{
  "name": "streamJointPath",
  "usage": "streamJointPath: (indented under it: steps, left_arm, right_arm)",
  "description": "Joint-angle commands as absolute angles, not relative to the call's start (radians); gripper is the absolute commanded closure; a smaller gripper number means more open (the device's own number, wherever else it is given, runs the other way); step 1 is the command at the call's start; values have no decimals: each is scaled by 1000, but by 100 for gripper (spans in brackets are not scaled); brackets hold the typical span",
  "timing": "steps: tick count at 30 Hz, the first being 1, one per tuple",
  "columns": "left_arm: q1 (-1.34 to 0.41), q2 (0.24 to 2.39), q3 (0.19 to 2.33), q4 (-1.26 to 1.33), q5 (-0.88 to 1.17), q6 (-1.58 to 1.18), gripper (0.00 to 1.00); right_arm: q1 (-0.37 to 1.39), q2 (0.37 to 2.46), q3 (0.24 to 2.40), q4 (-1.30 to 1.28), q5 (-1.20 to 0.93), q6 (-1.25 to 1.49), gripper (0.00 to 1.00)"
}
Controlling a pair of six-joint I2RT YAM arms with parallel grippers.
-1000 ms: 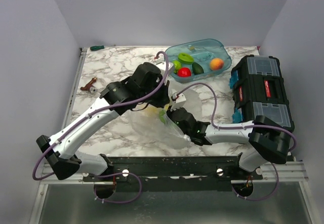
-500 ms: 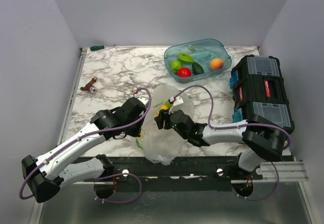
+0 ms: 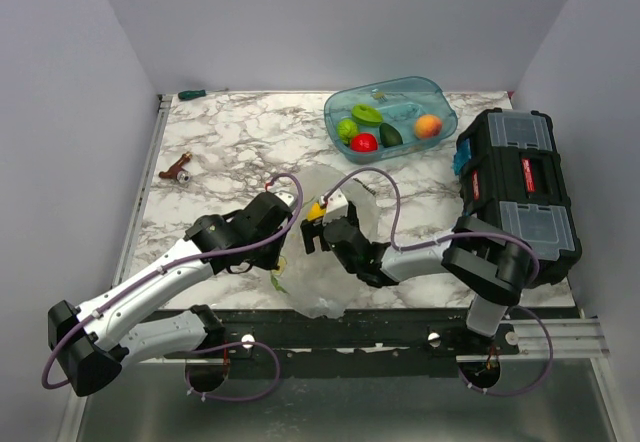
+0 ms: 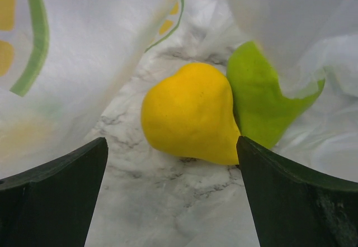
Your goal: Take the fake fruits out of the plastic bag
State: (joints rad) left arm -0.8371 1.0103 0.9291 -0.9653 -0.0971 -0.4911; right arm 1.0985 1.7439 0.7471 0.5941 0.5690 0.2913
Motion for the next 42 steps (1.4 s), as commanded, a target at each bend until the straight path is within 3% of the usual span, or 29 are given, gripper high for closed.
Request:
streamJointPath:
  steps: [1,15,19,25,32,42]
  left_arm:
    - [-836,997,925,-946,-72,-494,100]
    - [-839,1004,907,-914,-1,-482,100]
    - [-842,992,913,-921,22,-482,100]
    - [-842,994,912,-928,8,-480,100]
    - [-844,993,921,-963,-29,-491,100]
    - [-844,982,912,-1018,-36,-520,100]
  right_arm:
    - [1102,1814,766,751,638,159,0]
    - [1103,2014,869,911,778,11,3]
    - [1102,2038,872,900,773,16,22]
    - [1102,2043,880,878,743,32,34]
    - [1101,1973,881,783,644,91,66]
    - [1102,1727,793,657,493,244,79]
